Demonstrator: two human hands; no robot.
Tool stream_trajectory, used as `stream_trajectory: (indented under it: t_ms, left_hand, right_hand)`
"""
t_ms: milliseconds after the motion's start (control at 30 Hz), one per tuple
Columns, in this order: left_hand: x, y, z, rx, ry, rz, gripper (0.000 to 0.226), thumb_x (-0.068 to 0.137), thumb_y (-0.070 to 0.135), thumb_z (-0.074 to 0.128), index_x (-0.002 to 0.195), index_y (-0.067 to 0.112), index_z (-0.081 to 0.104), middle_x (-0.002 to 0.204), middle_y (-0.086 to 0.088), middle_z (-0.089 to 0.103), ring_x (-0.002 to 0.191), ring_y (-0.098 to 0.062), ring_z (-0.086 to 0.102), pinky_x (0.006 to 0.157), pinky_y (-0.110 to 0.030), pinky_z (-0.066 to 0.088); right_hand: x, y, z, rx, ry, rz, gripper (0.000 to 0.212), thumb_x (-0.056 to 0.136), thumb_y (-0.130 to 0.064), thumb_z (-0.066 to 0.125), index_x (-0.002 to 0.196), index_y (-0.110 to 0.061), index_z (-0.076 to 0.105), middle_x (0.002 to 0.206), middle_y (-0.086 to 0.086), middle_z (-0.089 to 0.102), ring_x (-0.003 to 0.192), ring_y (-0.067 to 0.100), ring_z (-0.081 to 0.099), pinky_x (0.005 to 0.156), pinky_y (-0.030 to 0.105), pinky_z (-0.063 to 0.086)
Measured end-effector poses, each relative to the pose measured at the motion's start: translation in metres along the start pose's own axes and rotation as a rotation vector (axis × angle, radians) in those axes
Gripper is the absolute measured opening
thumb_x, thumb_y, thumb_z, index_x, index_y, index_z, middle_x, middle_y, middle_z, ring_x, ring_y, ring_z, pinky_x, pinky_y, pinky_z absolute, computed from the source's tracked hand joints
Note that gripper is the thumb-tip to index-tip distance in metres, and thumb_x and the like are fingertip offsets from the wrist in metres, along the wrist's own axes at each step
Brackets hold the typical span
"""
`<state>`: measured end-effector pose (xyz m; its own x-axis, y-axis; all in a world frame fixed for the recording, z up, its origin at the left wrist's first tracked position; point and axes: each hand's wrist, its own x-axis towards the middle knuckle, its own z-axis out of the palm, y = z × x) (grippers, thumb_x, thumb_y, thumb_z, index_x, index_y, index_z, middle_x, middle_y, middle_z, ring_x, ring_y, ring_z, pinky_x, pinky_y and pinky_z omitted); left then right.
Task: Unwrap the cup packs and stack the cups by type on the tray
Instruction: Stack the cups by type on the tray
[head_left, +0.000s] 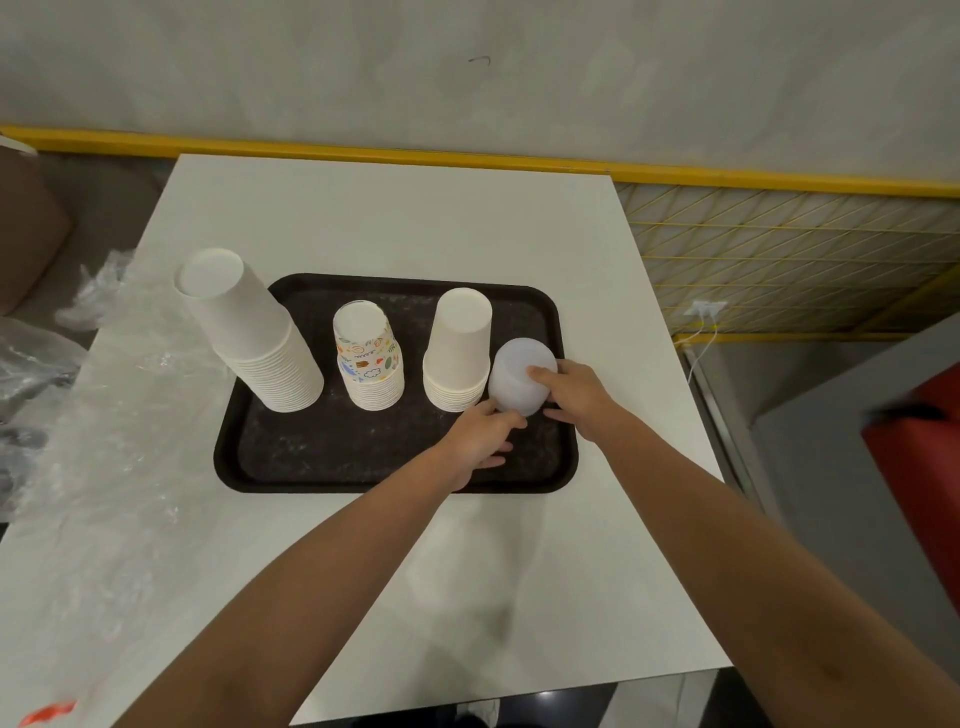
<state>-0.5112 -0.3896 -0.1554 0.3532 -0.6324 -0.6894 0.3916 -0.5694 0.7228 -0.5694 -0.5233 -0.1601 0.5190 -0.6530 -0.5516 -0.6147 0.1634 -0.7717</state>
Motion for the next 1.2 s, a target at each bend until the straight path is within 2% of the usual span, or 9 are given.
stream_trajectory:
  t_ms: [167, 267, 367, 433, 600, 833, 1000, 1100, 1200]
  left_hand:
    - [-0.004, -0.001, -0.001, 0.087, 0.052, 0.058, 0.045, 0.093, 0.022, 0.053, 0.137, 0.016, 0.041, 0.114, -0.001, 0.052, 0.107, -0.021, 0.054, 0.087, -0.031, 0.046]
    - [-0.006, -0.002, -0.003, 0.143, 0.095, 0.088, 0.044, 0.093, 0.020, 0.054, 0.135, 0.014, 0.044, 0.110, -0.003, 0.055, 0.105, -0.020, 0.056, 0.090, -0.031, 0.047]
    - [-0.007, -0.005, -0.006, 0.200, 0.146, 0.110, 0.051, 0.091, 0.021, 0.058, 0.139, 0.014, 0.043, 0.122, -0.003, 0.058, 0.113, -0.021, 0.056, 0.103, -0.038, 0.044]
    - [-0.011, -0.007, -0.008, 0.225, 0.184, 0.140, 0.050, 0.090, 0.021, 0.060, 0.138, 0.015, 0.046, 0.123, -0.003, 0.060, 0.112, -0.020, 0.057, 0.104, -0.039, 0.044]
    - [-0.029, -0.010, -0.013, 0.257, 0.274, 0.218, 0.043, 0.089, 0.021, 0.061, 0.131, 0.016, 0.052, 0.118, -0.001, 0.062, 0.109, -0.018, 0.059, 0.098, -0.030, 0.044]
    - [-0.055, -0.015, -0.029, 0.299, 0.390, 0.301, 0.040, 0.087, 0.025, 0.066, 0.125, 0.020, 0.054, 0.117, -0.002, 0.065, 0.107, -0.019, 0.060, 0.095, -0.032, 0.048]
    - [-0.074, -0.020, -0.040, 0.322, 0.474, 0.335, 0.043, 0.085, 0.022, 0.068, 0.125, 0.018, 0.053, 0.119, -0.003, 0.064, 0.107, -0.019, 0.061, 0.092, -0.031, 0.048]
    - [-0.088, -0.022, -0.048, 0.310, 0.512, 0.340, 0.045, 0.085, 0.022, 0.069, 0.126, 0.019, 0.053, 0.120, -0.003, 0.063, 0.108, -0.019, 0.060, 0.096, -0.034, 0.048]
    - [-0.099, -0.027, -0.060, 0.273, 0.580, 0.344, 0.047, 0.083, 0.024, 0.070, 0.126, 0.019, 0.053, 0.120, -0.004, 0.063, 0.109, -0.020, 0.060, 0.098, -0.035, 0.048]
  right_hand:
    - [-0.004, -0.003, 0.002, -0.161, 0.080, -0.082, 0.052, 0.092, -0.038, 0.054, 0.135, -0.010, 0.045, 0.135, 0.010, 0.051, 0.120, 0.028, 0.050, 0.102, 0.043, 0.044]
    - [-0.008, -0.006, 0.002, -0.233, 0.122, -0.131, 0.055, 0.093, -0.042, 0.050, 0.138, -0.011, 0.042, 0.138, 0.009, 0.049, 0.124, 0.028, 0.048, 0.105, 0.038, 0.040]
    - [-0.013, -0.011, -0.002, -0.249, 0.169, -0.146, 0.056, 0.094, -0.042, 0.050, 0.140, -0.013, 0.039, 0.143, 0.008, 0.044, 0.129, 0.026, 0.043, 0.104, 0.035, 0.036]
    - [-0.018, -0.013, -0.003, -0.244, 0.215, -0.184, 0.055, 0.092, -0.041, 0.054, 0.138, -0.014, 0.042, 0.142, 0.008, 0.044, 0.128, 0.025, 0.044, 0.102, 0.033, 0.037]
    - [-0.035, -0.020, -0.001, -0.265, 0.294, -0.343, 0.047, 0.087, -0.036, 0.063, 0.127, -0.015, 0.052, 0.130, 0.007, 0.050, 0.119, 0.022, 0.049, 0.093, 0.027, 0.040]
    - [-0.062, -0.026, 0.011, -0.243, 0.268, -0.443, 0.036, 0.085, -0.032, 0.066, 0.116, -0.017, 0.058, 0.117, 0.005, 0.055, 0.112, 0.020, 0.053, 0.097, 0.031, 0.044]
    - [-0.086, -0.031, 0.020, -0.236, 0.252, -0.458, 0.035, 0.085, -0.030, 0.067, 0.116, -0.017, 0.058, 0.116, 0.002, 0.056, 0.104, 0.015, 0.053, 0.087, 0.021, 0.041]
    - [-0.099, -0.033, 0.028, -0.242, 0.218, -0.485, 0.032, 0.085, -0.028, 0.068, 0.114, -0.018, 0.058, 0.115, 0.000, 0.056, 0.095, 0.010, 0.050, 0.075, 0.012, 0.040]
    - [-0.111, -0.033, 0.037, -0.234, 0.152, -0.500, 0.032, 0.085, -0.026, 0.068, 0.114, -0.017, 0.057, 0.112, -0.002, 0.056, 0.094, 0.009, 0.051, 0.079, 0.018, 0.041]
